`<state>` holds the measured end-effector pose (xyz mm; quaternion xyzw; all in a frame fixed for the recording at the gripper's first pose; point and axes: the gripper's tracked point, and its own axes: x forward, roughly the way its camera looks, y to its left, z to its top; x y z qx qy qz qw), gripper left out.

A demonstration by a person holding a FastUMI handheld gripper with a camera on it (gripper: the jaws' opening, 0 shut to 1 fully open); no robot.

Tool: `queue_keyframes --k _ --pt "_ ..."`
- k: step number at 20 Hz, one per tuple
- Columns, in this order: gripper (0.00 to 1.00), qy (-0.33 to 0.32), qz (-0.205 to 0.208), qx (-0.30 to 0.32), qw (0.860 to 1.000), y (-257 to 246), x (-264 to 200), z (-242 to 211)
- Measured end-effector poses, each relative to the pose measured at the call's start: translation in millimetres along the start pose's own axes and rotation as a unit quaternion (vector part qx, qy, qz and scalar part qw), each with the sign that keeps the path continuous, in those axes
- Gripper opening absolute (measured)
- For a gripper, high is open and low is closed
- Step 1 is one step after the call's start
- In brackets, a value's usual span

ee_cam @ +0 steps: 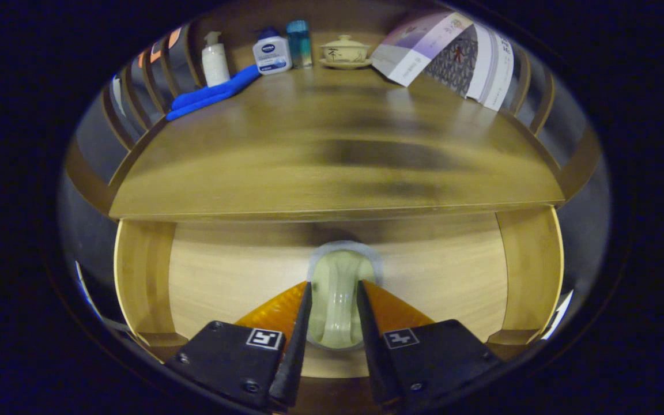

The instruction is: Pull open the drawer, take out the items inside it, and place them on the countertop above the cabinet.

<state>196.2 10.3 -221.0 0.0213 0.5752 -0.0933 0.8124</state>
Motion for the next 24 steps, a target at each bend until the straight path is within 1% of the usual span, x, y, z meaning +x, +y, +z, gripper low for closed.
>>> queue_keyframes --k 1,2,3,4,7,9,12,14,16,19,22,24 --pt "0.46 0.007 -0.001 0.004 1.000 -1.6 2.0 -0.9" --pt "0.38 0.014 0.004 0.005 1.000 -0.2 3.7 -3.6" --pt "0.34 0.015 0.006 0.006 1.000 0.0 2.4 -4.0" --pt "0.28 0.013 0.011 0.003 1.000 0.6 3.2 -3.3" --pt "0.22 0.017 0.029 -0.006 0.999 4.6 -5.0 -7.7" --pt "0.22 0.010 0.032 -0.012 0.999 4.3 -15.1 -9.2" --pt "0.21 -0.001 0.051 -0.017 0.999 7.8 -39.3 -13.0" --pt "0.21 -0.010 0.055 -0.027 0.998 5.5 -56.7 -15.5" --pt "0.21 -0.018 0.070 -0.022 0.997 6.6 -74.9 -17.9" --pt "0.21 -0.040 0.074 -0.026 0.996 -0.2 -98.7 -13.2" --pt "0.21 -0.050 0.088 -0.020 0.995 -3.0 -120.8 -9.3" --pt "0.21 -0.064 0.088 -0.019 0.994 -7.2 -133.3 1.6"
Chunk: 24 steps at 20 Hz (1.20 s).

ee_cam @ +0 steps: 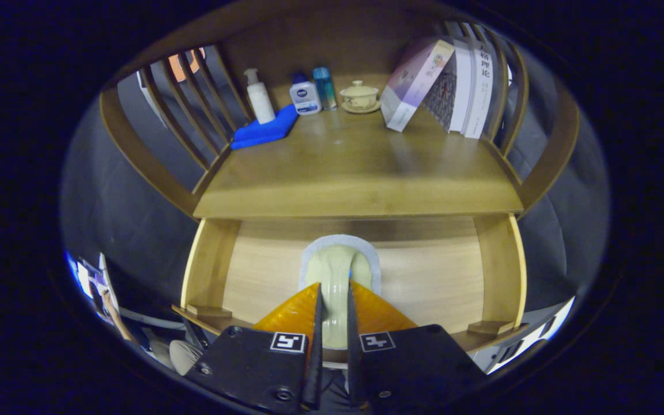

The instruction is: Pull open the drawer, take out the items inside it, and place them on the countertop above the cabinet.

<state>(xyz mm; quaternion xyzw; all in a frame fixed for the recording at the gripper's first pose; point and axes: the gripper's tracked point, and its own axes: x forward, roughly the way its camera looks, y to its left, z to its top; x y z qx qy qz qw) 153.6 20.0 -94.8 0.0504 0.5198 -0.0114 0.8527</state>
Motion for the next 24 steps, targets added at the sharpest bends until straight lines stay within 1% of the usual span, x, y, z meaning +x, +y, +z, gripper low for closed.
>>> queue_keyframes --k 4,6,8,10,14,17,22,24 --pt "0.21 -0.021 -0.006 0.007 1.000 -4.0 -15.2 29.8" --pt "0.21 -0.026 -0.004 0.011 1.000 -2.6 -14.3 47.1" --pt "0.21 -0.038 -0.011 0.023 0.999 -4.8 -11.3 68.7" --pt "0.21 -0.042 -0.015 0.017 0.999 -6.0 -0.9 87.2" --pt "0.21 -0.026 -0.012 0.029 0.999 -6.2 26.6 115.2" --pt "0.21 -0.021 -0.027 0.025 0.999 -12.9 47.8 138.2" --pt "0.21 -0.010 -0.036 0.026 0.999 -17.2 76.9 158.5" --pt "0.21 -0.008 -0.034 0.022 0.999 -15.4 83.3 161.7"
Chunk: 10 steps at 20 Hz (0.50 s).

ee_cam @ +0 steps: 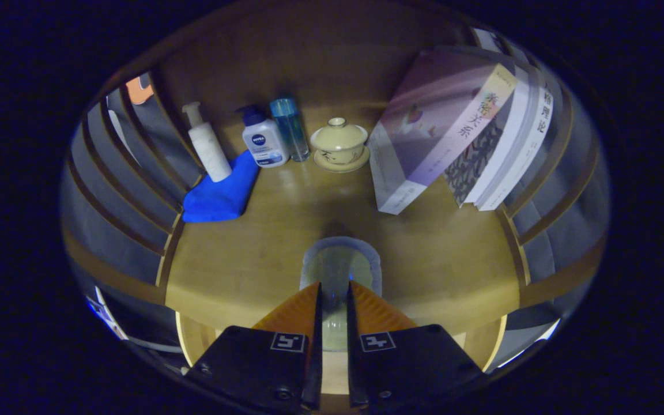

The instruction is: Pull open the drawer, take out the items inside it, and place them on the countertop above the cabinet.

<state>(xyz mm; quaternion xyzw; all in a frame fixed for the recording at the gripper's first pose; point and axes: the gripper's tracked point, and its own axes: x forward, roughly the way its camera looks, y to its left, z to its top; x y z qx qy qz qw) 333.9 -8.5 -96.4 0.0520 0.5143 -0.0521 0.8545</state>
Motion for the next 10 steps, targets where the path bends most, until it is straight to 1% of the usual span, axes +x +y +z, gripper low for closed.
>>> queue_keyframes --k 5,7,9,10 --pt "0.23 -0.019 0.015 0.020 1.000 -0.4 10.9 7.1" --pt "0.24 -0.030 0.033 0.022 0.999 1.7 9.6 10.4" --pt "0.33 -0.040 0.057 0.025 0.997 6.8 8.9 9.3" --pt "0.42 -0.050 0.060 0.028 0.997 6.5 6.6 10.2"
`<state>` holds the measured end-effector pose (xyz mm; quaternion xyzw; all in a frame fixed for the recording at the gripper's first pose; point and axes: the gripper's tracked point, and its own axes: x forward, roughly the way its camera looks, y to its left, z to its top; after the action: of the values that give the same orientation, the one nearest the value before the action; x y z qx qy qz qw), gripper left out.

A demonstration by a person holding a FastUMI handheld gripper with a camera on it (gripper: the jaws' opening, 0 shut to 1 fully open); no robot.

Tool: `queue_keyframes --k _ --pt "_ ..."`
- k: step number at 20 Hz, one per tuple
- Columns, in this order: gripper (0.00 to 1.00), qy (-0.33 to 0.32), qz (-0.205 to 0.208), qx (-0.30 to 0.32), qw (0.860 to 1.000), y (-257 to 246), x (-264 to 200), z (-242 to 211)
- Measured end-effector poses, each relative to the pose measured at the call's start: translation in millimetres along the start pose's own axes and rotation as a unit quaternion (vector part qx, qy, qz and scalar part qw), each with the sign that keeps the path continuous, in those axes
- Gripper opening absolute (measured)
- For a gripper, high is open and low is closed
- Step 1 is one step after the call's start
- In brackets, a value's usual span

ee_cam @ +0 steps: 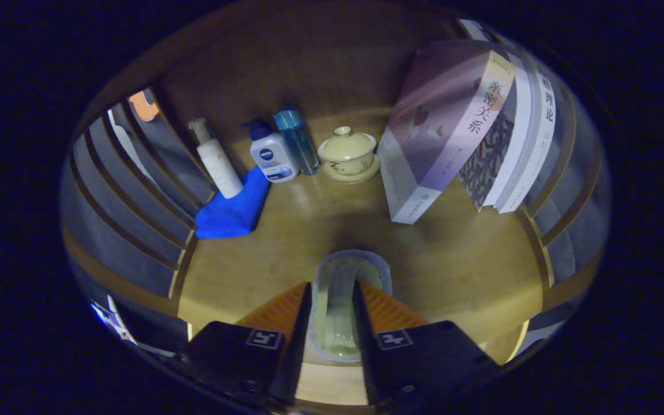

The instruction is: Pull open the drawer, take out the items inside it, and place them on the countertop above the cabinet.

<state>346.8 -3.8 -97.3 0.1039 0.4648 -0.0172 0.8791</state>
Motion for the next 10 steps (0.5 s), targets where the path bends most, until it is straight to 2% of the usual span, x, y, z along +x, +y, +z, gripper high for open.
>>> queue_keyframes --k 2,6,9,10 --pt "0.64 -0.025 -0.021 -0.003 0.999 -11.8 -1.7 -0.1" --pt "0.65 -0.118 -0.010 -0.026 0.993 -10.0 -23.9 14.4" --pt "0.65 -0.175 -0.002 -0.042 0.984 0.4 -56.2 7.1" --pt "0.69 -0.195 -0.004 -0.054 0.979 4.0 -66.7 3.2"
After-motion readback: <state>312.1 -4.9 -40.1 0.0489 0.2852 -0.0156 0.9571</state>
